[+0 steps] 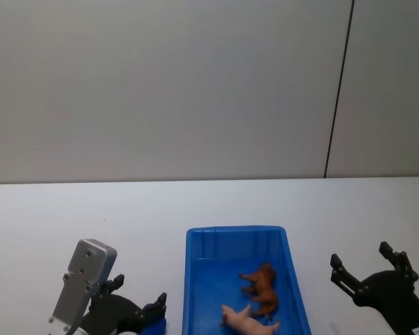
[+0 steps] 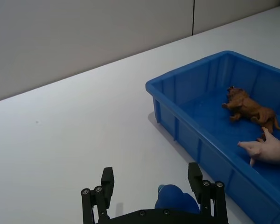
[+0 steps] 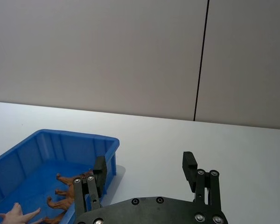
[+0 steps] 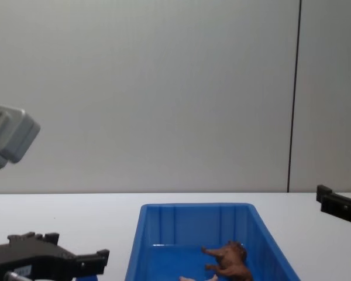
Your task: Pick up the two dolls from the table and place them into the box.
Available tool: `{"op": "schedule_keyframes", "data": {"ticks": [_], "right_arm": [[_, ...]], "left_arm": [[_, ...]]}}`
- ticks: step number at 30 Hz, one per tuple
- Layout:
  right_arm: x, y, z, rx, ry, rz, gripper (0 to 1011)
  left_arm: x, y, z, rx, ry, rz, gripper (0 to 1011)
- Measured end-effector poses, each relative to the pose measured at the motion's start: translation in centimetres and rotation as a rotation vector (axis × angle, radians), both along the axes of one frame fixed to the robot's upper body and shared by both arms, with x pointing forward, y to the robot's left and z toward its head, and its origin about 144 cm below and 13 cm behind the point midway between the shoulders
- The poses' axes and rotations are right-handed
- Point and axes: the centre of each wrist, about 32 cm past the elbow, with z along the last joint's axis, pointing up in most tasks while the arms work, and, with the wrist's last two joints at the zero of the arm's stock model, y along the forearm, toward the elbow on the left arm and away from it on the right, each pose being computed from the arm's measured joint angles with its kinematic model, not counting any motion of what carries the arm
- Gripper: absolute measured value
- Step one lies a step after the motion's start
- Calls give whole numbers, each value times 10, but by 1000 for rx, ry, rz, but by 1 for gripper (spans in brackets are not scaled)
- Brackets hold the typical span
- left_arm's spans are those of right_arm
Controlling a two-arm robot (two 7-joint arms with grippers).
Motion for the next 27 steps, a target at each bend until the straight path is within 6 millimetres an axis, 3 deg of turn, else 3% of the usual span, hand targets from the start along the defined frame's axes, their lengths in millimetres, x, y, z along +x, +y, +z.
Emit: {"op": "schedule_keyframes", "data": {"ticks": [9,12,17,27], "right_arm": [[0,0,0,0,0,0,1001],[0,0,0,0,0,0,1000],[0,0,0,0,0,0,1001],[0,0,0,0,0,0,1001]], "left_arm": [[2,5,-9,-16,39,-32,997],[3,6,-11,-20,50,-41,952],[4,8,-15,-24,68,-54,834],[5,11,-17,-27,79,-62,499]]}}
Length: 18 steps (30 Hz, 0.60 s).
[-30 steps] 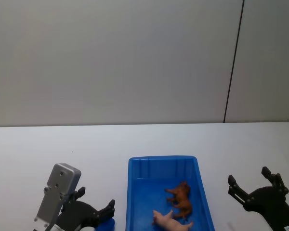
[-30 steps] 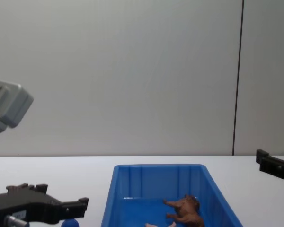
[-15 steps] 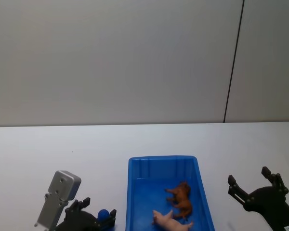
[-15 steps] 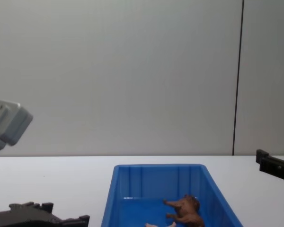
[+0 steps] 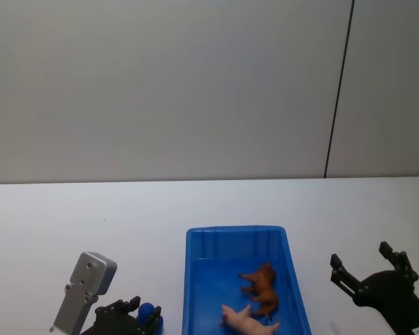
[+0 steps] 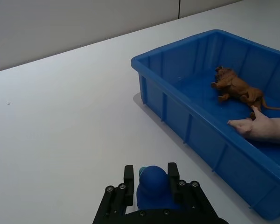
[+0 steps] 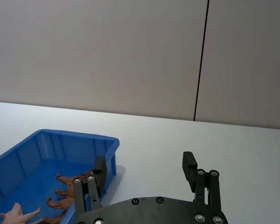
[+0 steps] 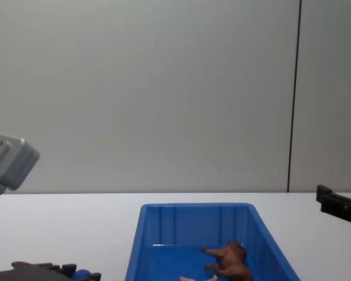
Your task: Pick up the two dolls from the table and place them into the box.
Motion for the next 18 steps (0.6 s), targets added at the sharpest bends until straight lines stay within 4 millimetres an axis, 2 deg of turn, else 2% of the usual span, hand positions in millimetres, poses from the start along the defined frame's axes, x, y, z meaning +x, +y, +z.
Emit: {"op": "schedule_keyframes", "data": {"ticks": [4,6,18], "right_arm": [[0,0,0,0,0,0,1001],[0,0,0,0,0,0,1001],[0,0,0,0,0,0,1001]], "left_arm": [[-1,1,-1,-3,-3,-3,353],[-1,1,-1,-4,-4,-4,313],[-2,0,3,-20,-41,-23,226]]}}
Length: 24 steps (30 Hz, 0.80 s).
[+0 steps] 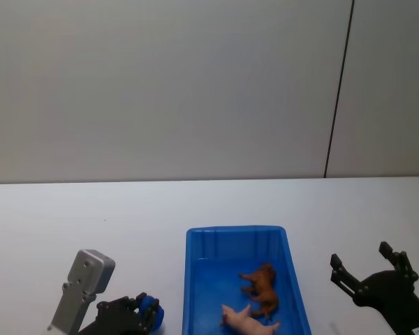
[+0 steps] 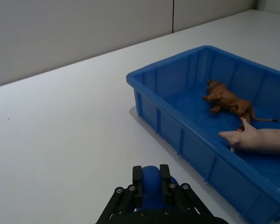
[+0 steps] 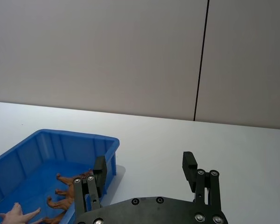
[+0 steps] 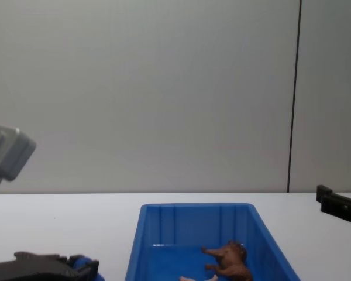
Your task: Pick up the two dolls from the table and place them into the box.
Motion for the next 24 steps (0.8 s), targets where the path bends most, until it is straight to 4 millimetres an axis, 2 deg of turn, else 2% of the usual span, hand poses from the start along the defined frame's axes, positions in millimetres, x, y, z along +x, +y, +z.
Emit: {"op": "schedule_keyframes", "data": {"ticks": [10,24], "right_arm": [[0,0,0,0,0,0,1001],[0,0,0,0,0,0,1001]], "left_arm": [[1,-5,19,-1,-93,-25,177],[11,-15,50,-41,-237,-150,103]]}}
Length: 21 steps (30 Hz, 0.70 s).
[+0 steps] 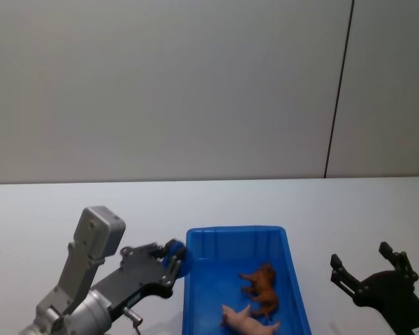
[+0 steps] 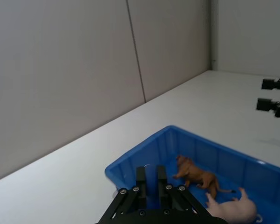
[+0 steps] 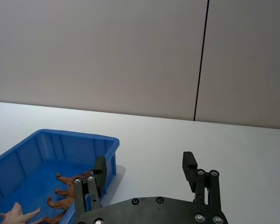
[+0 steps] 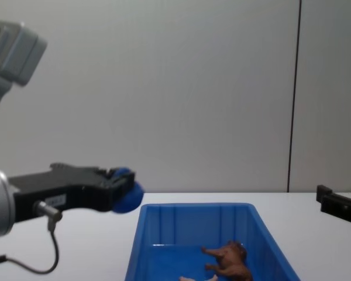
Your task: Pick up the two dolls from the table and place them into the box.
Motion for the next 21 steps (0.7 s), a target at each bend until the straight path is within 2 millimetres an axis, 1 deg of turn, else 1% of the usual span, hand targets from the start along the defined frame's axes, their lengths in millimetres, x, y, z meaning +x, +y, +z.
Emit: {"op": "schedule_keyframes", "data": {"ticks": [1,2,3,4,5,6,8,9,12,13,15,16,18,19,21], "right_arm": [[0,0,0,0,0,0,1001],[0,0,0,0,0,0,1001],[0,0,0,0,0,0,1001],[0,0,0,0,0,0,1000],[0,0,0,0,0,0,1001],[0,0,0,0,0,0,1000],[0,0,0,0,0,0,1001],[0,0,0,0,0,0,1001],[0,0,0,0,0,0,1001],[0,0,0,0,0,0,1001],[0,0,0,0,0,0,1000],[0,0,0,0,0,0,1000],[0,0,0,0,0,0,1001],[0,0,0,0,0,0,1001],[0,0,0,0,0,0,1001]], "left_arm": [[2,-1,3,-6,-13,-20,112],[3,-3,5,-12,-23,-39,165],[4,-4,6,-15,-28,-48,165],[5,-5,7,-19,-32,-58,210],[5,-6,9,-23,-37,-72,222],[7,-8,10,-31,-44,-92,290],[9,-10,12,-39,-50,-113,331],[10,-11,13,-43,-53,-123,393],[15,-18,16,-64,-67,-173,453],[16,-19,16,-67,-69,-181,511],[18,-21,17,-73,-73,-197,570],[19,-22,18,-77,-77,-209,619],[20,-24,19,-82,-81,-221,659],[21,-25,20,-86,-84,-231,716],[22,-26,21,-90,-87,-240,762]]}}
